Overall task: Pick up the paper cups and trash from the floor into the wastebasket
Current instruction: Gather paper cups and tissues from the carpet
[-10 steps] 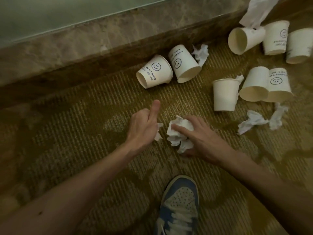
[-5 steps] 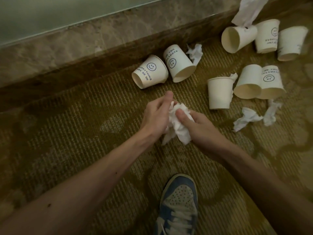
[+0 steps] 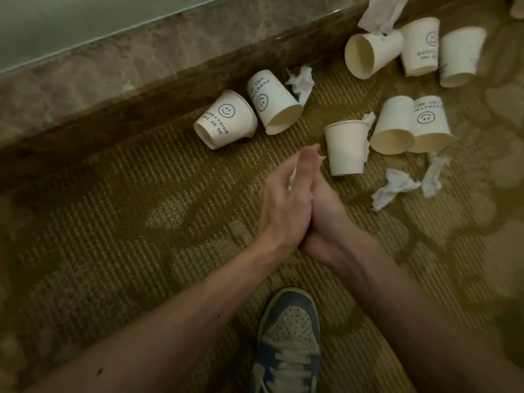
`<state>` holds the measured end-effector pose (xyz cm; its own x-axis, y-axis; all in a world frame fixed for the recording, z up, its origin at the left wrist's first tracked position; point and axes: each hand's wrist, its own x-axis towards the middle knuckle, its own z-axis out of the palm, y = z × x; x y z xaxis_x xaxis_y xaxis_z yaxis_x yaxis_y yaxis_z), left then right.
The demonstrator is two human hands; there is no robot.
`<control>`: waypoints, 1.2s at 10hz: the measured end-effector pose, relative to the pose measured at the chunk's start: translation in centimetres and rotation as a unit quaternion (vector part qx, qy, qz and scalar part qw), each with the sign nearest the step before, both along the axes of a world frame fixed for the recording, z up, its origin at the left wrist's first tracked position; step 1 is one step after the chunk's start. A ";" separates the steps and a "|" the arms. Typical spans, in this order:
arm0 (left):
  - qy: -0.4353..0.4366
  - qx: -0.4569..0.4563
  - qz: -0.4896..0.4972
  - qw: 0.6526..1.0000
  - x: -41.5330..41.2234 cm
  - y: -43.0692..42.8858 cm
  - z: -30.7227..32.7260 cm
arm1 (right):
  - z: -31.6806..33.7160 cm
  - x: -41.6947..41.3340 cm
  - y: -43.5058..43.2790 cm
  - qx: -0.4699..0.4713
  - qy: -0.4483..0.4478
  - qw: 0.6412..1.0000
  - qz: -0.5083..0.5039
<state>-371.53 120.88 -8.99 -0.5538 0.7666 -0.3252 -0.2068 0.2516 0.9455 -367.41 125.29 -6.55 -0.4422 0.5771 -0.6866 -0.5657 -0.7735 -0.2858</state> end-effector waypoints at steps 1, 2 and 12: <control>0.042 0.023 0.045 0.998 0.6 0.7 -0.1 | -0.3 1.8 -0.2 0.046 -0.096 0.976 0.191; 0.045 0.002 0.063 0.997 0.8 1.8 -0.2 | -0.6 3.6 0.4 0.099 -0.164 0.950 0.248; -0.061 -0.120 -0.009 0.991 1.9 4.3 -2.3 | -3.4 12.4 5.5 0.464 -0.589 0.606 0.268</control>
<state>-369.63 125.19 -11.30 -0.4859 0.6684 -0.5631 -0.3088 0.4715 0.8260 -354.96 130.83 -9.98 -0.2551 0.9464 -0.1981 0.7135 0.0460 -0.6991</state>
